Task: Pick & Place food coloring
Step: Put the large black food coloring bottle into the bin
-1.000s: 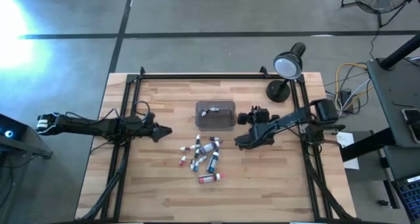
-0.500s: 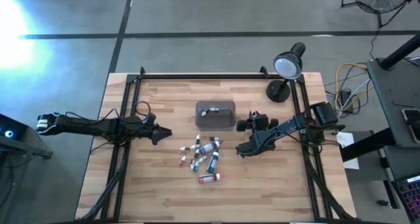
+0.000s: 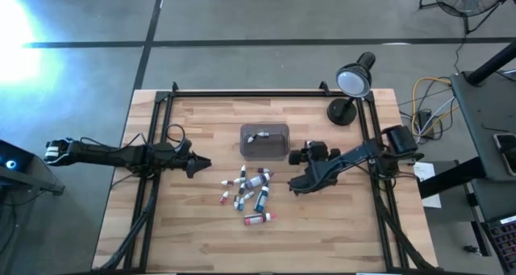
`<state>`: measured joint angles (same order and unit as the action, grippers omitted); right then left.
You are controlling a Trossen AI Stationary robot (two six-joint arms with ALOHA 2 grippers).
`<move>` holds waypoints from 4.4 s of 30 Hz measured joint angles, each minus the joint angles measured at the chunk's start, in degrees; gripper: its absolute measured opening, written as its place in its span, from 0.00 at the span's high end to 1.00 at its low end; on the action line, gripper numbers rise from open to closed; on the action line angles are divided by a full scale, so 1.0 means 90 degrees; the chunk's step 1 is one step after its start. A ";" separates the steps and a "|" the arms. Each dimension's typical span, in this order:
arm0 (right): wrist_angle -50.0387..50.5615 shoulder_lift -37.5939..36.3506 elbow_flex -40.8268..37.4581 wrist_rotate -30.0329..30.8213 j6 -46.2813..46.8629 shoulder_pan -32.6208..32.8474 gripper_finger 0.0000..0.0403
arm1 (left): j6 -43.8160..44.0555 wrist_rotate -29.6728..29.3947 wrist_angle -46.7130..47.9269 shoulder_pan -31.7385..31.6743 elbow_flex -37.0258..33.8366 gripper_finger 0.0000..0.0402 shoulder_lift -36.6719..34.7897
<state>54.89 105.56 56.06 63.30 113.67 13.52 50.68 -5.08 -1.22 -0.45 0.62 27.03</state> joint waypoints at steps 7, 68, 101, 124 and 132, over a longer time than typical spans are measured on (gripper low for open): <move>0.0011 -0.0019 0.0193 -0.0276 -0.0959 -0.0001 0.53 | 0.0000 0.0005 -0.0001 0.0000 0.0000 0.67 0.0012; 0.0515 -0.1564 0.1160 -0.6161 -0.4301 -0.2653 0.47 | 0.0376 0.0185 -0.0021 -0.0001 -0.0002 0.67 0.0022; 0.0872 -0.1394 0.1451 -0.6352 -0.4962 -0.2783 0.58 | 0.0369 0.0187 -0.0004 0.0000 0.0000 0.67 0.0022; 0.1243 -0.1495 0.1869 -0.6542 -0.5401 -0.2783 0.74 | 0.0369 0.0186 -0.0002 0.0000 0.0000 0.67 0.0022; 0.1739 -0.1504 0.3542 -0.6266 -0.6180 -0.2614 0.74 | 0.0368 0.0185 -0.0002 0.0000 0.0000 0.67 0.0022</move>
<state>70.55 92.02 87.94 6.91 58.06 -10.01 53.99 -3.42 -1.23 -0.45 0.62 27.22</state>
